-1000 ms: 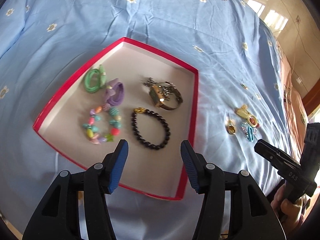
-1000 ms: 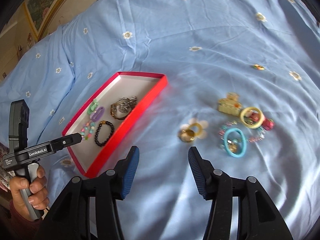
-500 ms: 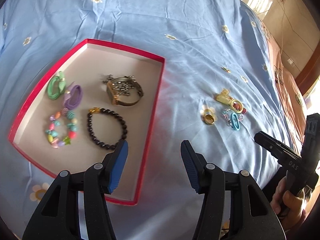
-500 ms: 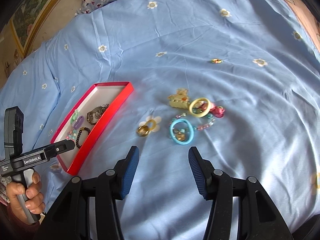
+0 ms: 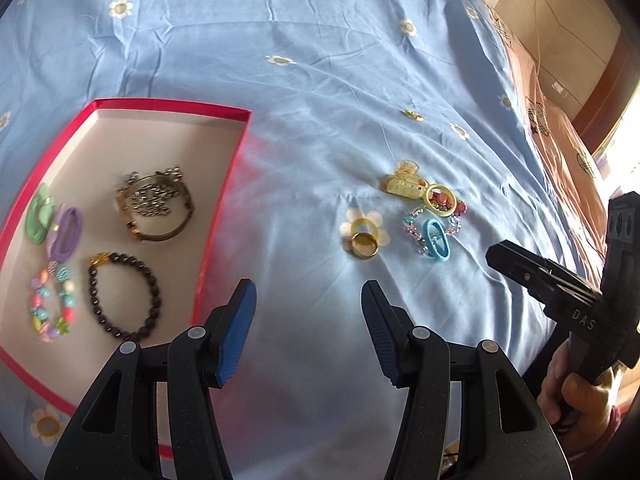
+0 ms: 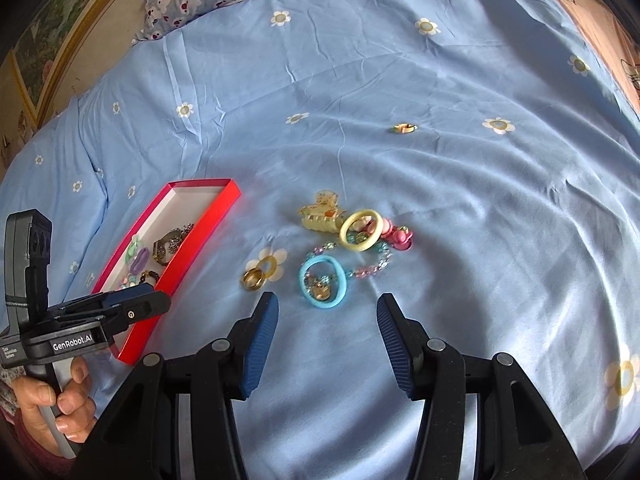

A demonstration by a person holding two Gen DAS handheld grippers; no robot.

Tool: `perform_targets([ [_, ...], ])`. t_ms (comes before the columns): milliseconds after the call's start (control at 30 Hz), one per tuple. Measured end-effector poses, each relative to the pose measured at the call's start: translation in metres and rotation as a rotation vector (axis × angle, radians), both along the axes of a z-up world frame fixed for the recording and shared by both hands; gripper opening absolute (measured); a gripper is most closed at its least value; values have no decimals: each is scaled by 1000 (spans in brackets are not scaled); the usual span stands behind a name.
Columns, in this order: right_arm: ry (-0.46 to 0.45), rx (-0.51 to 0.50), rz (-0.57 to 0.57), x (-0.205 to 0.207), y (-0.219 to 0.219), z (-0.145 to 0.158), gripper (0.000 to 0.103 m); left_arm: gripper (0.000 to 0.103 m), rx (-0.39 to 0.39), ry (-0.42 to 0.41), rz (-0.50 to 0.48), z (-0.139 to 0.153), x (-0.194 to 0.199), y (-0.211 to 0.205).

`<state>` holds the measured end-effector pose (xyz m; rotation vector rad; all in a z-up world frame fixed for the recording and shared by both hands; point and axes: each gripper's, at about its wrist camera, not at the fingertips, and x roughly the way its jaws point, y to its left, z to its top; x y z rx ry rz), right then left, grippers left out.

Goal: Organize jewelry
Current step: 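Move both open tools back over the remaining jewelry, then grasp the gold ring with the left tool while the right tool grasps the crystal bead bracelet, then carry the ring and crystal bracelet into the red box and release both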

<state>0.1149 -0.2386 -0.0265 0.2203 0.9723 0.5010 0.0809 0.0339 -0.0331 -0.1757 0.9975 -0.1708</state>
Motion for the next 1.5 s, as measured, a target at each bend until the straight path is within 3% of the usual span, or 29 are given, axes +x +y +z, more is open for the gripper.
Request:
perform_targets([
  [233,25,4,-8,18,-4,-7,51,54,4,19,-49,-12,22,-21],
  [400,46,-18,34,21,6,-17,31,54,5,43,-66,-24,38,-31],
  [533,71,-29,52,27,14,-26,26,54,10,48,-87,-31,47,-39],
  [867,110,-22,-58,52,-1,-40,26,53,20,29,-121,-38,60,-52],
  [933,118,-18,-61,57,-1,-44,27,42,30,16,-133,-39,60,-54],
  [967,112,-28,-58,58,1,-44,27,28,29,17,-142,-40,61,-55],
  [1000,101,-43,-52,58,4,-45,27,21,22,20,-151,-41,61,-56],
  [1067,83,-66,-44,58,8,-44,22,21,18,14,-160,-41,60,-56],
  [1100,77,-77,-42,57,10,-44,8,21,15,11,-163,-40,60,-55],
  [1267,54,-52,-51,51,5,-35,8,21,-10,4,-158,-35,55,-49],
  [1500,-19,-7,-40,41,8,-1,7,21,-30,-38,-136,-14,41,-36],
])
